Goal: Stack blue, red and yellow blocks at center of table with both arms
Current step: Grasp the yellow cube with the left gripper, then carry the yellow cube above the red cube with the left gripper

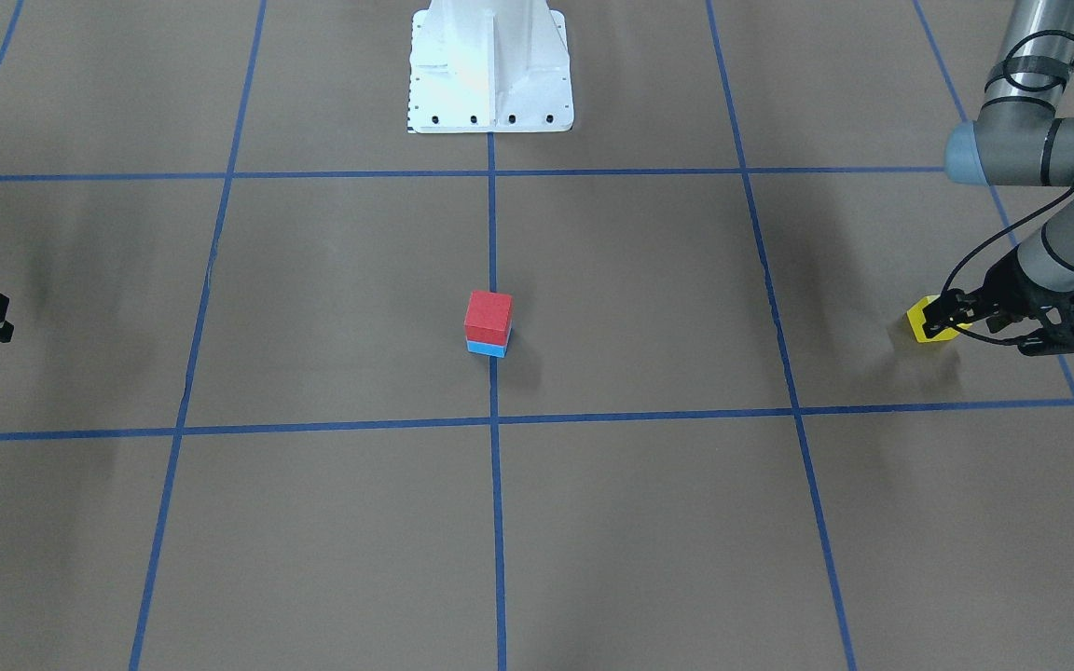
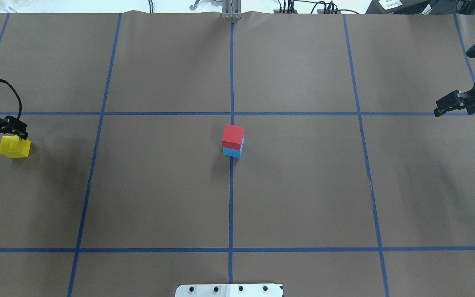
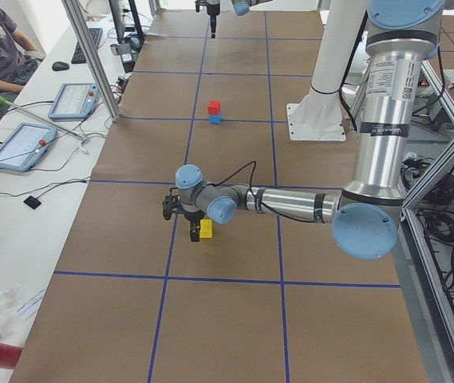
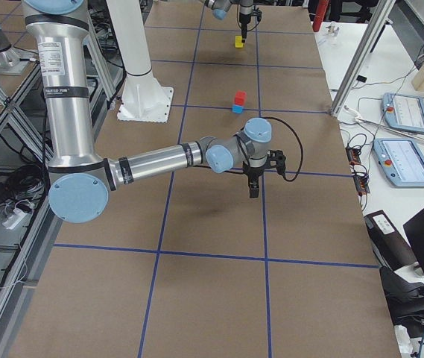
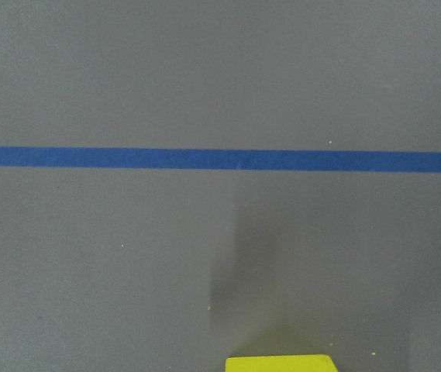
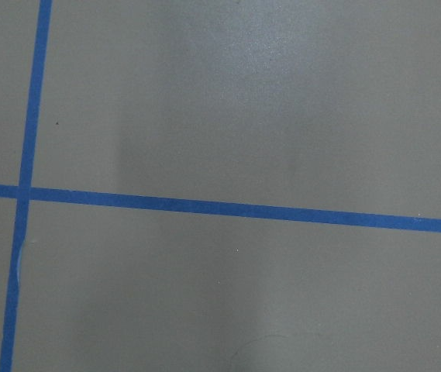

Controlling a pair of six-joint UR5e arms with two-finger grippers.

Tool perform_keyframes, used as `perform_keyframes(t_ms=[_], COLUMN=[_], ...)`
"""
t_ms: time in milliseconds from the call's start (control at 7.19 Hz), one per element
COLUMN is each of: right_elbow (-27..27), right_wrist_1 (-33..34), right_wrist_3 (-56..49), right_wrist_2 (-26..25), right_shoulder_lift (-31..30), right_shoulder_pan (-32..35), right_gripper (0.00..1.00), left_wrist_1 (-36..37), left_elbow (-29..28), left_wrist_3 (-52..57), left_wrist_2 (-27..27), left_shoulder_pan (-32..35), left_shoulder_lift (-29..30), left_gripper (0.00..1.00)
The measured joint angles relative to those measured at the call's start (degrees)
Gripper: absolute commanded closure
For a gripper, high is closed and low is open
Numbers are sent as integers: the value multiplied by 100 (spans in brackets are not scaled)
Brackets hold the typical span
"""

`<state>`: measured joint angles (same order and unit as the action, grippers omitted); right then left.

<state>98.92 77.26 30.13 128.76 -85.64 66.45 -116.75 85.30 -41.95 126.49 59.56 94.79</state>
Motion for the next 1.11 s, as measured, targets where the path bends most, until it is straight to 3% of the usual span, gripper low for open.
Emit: perform_keyframes(t_ms=[278, 556, 834, 1112], right_elbow=[-4, -3, -10, -11], right_wrist_1=[-2, -46, -181, -208], right_wrist_3=[-8, -4, 10, 6], right_wrist_2=[0, 2, 8, 9], right_shoulder_lift=[-3, 0, -9, -14], right_shoulder_pan=[0, 0, 2, 6], right_gripper=[0, 0, 0, 0], left_wrist_1=[-37, -24, 192, 1292], left_elbow=[-5, 49, 441, 1248], left_wrist_3=[-202, -226, -261, -670], left_wrist_2=[6, 168, 655, 882], left_shoulder_pan=[-180, -212, -226, -457], left_shoulder_lift=[0, -40, 31, 894], left_gripper=[100, 100, 100, 100])
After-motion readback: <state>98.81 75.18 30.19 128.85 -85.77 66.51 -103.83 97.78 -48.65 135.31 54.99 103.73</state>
